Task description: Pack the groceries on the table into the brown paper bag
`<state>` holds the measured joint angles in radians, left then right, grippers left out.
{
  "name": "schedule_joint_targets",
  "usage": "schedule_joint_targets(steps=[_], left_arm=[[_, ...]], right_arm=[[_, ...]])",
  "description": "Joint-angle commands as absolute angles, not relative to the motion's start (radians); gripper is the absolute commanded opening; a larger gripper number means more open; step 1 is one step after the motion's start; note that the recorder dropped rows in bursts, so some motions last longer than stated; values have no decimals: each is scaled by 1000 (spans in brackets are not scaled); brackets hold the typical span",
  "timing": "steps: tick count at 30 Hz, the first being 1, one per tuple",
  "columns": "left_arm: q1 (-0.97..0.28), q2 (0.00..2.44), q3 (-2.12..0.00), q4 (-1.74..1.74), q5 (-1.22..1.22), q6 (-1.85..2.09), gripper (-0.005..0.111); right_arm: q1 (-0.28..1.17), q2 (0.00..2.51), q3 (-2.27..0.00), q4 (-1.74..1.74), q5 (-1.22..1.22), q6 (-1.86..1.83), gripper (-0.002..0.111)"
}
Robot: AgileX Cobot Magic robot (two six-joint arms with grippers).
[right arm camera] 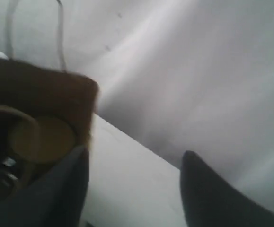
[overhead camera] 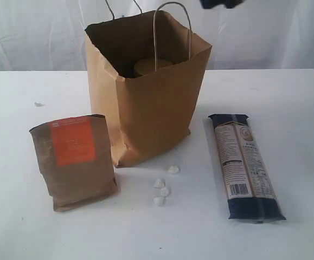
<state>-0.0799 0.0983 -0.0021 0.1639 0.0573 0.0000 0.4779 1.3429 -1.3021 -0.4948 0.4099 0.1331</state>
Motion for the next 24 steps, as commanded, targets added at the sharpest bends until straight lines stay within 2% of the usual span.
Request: schedule_joint_targets(steps=[1,4,8,11,16,24], left_arm=[[-84,93,0,165,53,0,0],[-84,93,0,165,53,0,0],[-84,93,0,165,53,0,0],[-84,93,0,165,53,0,0],[-84,93,0,165,53,0,0],[-84,93,0,165,53,0,0]], right_arm=[[346,1342,-1292,-775,614,439,27],[236,1342,-1228,-882,635,642,12],[84,1324,-1075,-940,620,1008,0],[20,1254,-917,-978,616,1309,0],[9,1048,-714,-1036,603,1395,0],[11,580,-558,-907,338,1136,0]])
